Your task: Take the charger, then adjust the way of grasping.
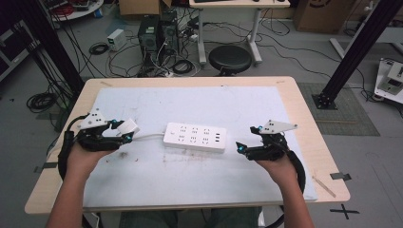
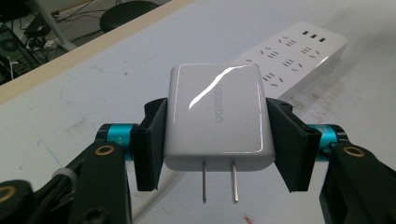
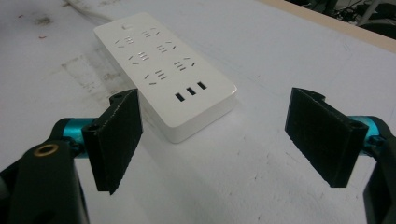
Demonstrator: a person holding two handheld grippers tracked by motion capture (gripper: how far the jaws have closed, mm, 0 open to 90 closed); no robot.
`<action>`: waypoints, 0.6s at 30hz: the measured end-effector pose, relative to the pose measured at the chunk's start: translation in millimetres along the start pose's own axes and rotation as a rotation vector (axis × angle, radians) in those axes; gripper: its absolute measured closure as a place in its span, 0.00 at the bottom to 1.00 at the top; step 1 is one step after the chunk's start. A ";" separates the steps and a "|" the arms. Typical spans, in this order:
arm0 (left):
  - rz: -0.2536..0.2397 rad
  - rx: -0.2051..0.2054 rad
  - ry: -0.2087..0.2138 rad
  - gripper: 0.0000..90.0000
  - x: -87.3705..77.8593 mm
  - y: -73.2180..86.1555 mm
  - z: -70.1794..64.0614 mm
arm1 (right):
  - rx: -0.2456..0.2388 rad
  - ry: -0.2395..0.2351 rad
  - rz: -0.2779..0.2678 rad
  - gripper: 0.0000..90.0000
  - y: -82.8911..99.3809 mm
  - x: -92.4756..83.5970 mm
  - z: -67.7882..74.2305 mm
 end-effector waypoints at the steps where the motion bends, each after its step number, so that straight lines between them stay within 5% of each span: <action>1: 0.002 0.014 0.011 0.47 -0.2 0.3 -2.9 | -0.002 0.000 -0.004 0.22 0.1 -0.5 0.1; 8: -0.011 0.033 0.042 0.47 6.8 -1.5 -14.4 | -0.009 0.005 0.004 0.22 -3.2 -3.2 1.5; 18: -0.035 0.113 0.127 0.47 27.5 -12.5 -40.4 | -0.018 -0.031 0.003 0.22 -13.0 -8.0 11.2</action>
Point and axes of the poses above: each handheld gripper's, and its own axes: x roughly forward along the jaws, y roughly out of its underside, z roughly to its left, the point moved 7 cm from there along x, roughly forward along the jaws, and after that the axes turned 7 degrees about z, right-handed, at the moved point
